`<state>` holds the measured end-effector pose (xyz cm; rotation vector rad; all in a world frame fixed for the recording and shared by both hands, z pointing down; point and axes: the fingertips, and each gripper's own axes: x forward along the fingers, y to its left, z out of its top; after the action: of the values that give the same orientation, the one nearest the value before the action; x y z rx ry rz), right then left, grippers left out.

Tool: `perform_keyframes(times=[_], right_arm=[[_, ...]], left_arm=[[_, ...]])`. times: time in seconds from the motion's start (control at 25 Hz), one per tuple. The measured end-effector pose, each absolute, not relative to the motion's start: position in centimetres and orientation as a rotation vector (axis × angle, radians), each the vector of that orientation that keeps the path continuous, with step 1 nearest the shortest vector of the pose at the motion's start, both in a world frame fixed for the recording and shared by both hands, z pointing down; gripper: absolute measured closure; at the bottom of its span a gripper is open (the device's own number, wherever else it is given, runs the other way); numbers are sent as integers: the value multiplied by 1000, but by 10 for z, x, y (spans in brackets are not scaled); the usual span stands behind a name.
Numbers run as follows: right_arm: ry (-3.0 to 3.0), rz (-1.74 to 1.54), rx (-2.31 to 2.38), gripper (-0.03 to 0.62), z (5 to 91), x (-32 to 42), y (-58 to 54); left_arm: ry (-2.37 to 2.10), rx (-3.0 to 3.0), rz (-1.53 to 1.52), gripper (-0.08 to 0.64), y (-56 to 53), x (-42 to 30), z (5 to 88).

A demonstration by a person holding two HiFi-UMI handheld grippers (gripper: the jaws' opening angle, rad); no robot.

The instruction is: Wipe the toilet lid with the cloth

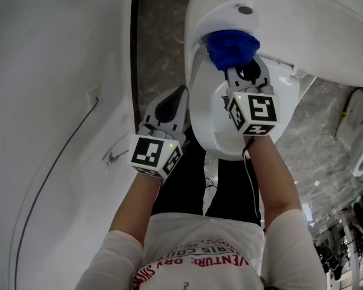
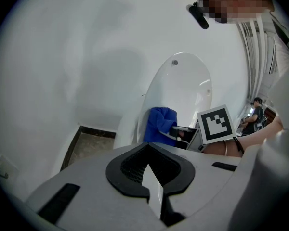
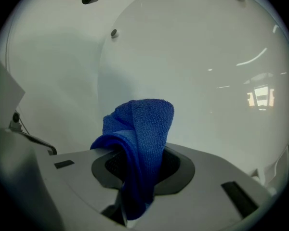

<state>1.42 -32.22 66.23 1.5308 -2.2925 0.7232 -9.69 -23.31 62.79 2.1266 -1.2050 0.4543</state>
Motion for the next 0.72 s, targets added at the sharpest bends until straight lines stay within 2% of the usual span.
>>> perform_keyframes(times=[0.72], right_arm=[[-2154, 693, 1661, 494, 655, 149, -307]], left_arm=[[-1133, 2173, 468, 554, -228, -1, 620]])
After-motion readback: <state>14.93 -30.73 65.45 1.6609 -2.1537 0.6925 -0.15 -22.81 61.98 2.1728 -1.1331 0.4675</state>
